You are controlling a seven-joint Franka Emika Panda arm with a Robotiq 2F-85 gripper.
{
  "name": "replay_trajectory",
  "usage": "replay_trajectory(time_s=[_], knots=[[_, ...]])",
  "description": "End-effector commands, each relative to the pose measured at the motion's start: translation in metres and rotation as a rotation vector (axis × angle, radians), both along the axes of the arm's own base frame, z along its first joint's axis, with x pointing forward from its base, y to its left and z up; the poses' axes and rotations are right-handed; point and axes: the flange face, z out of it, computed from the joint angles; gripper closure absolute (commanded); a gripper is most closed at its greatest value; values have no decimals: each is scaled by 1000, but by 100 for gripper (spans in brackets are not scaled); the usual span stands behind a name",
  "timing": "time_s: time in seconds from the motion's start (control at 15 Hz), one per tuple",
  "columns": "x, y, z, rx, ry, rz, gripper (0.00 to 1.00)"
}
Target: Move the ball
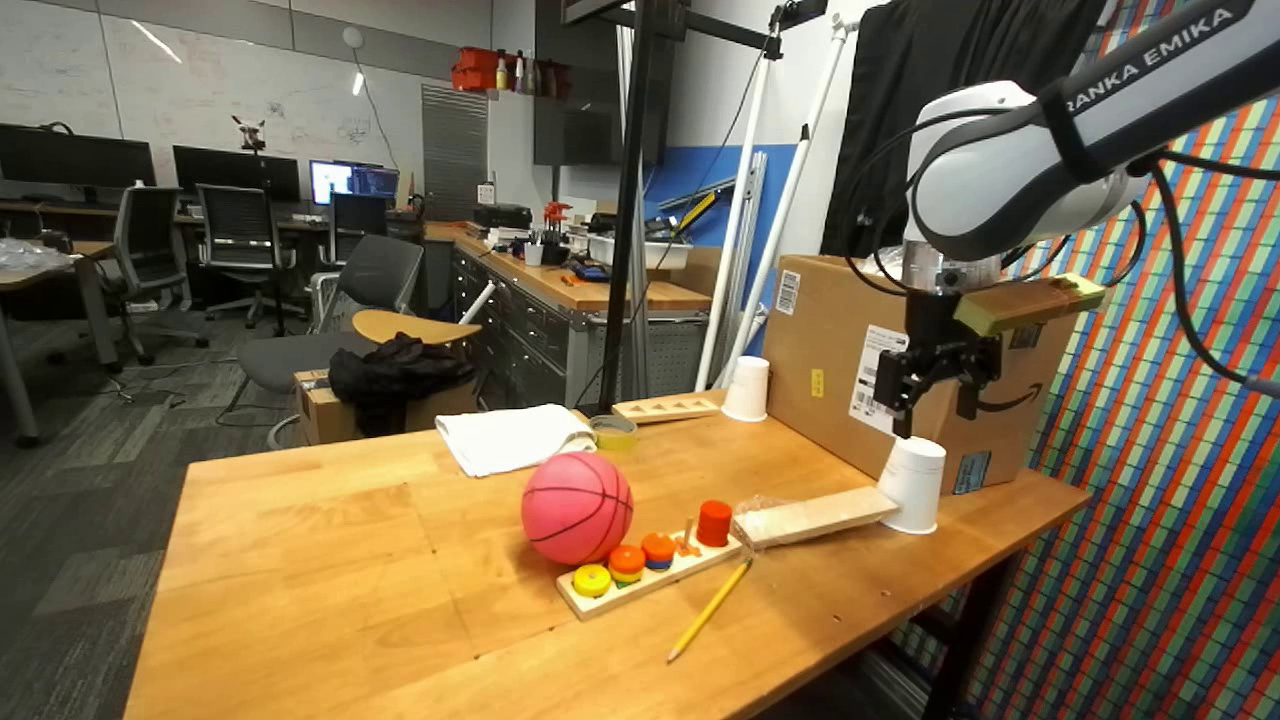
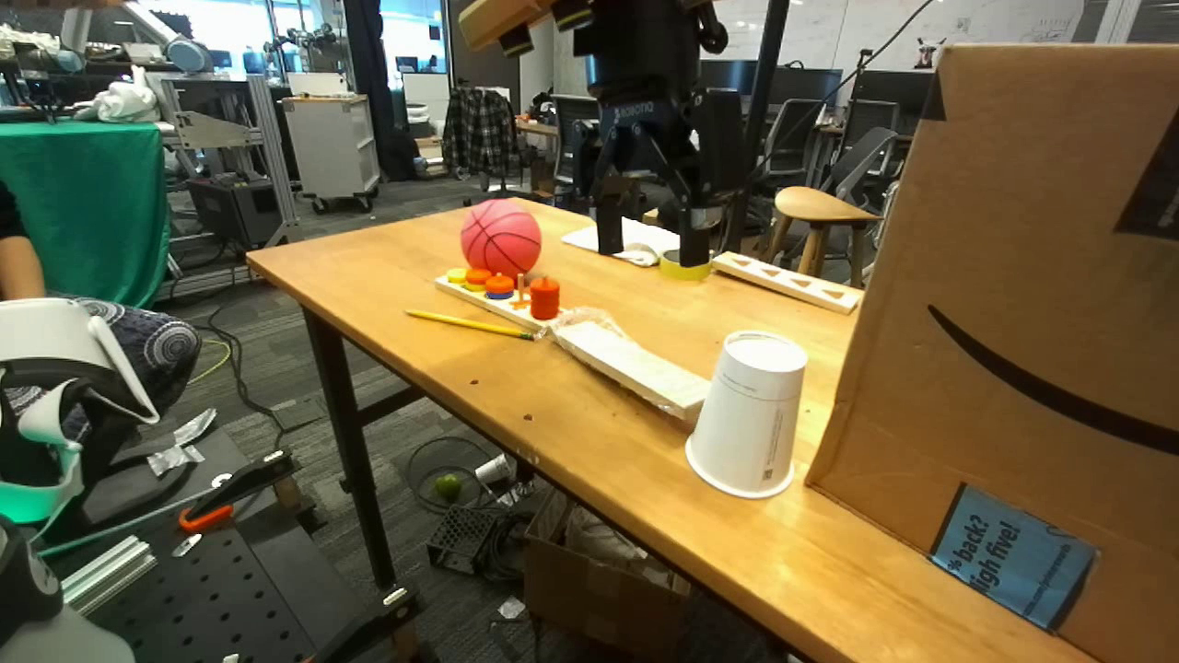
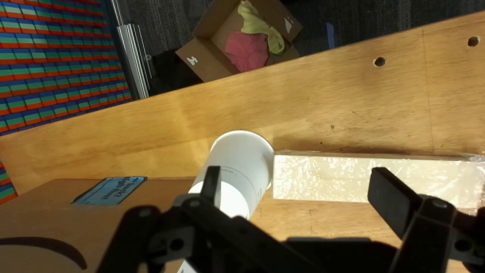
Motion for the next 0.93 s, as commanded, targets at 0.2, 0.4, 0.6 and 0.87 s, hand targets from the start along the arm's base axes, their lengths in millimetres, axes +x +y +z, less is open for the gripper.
replay_trajectory(time_s=[0.2, 0.4, 0.6, 0.87], knots=[[3, 24, 1, 2, -19, 54, 0], [9, 77, -1, 25, -46, 151, 0], [12, 145, -4, 55, -43, 260, 0], [14, 241, 4, 70, -38, 402, 0]])
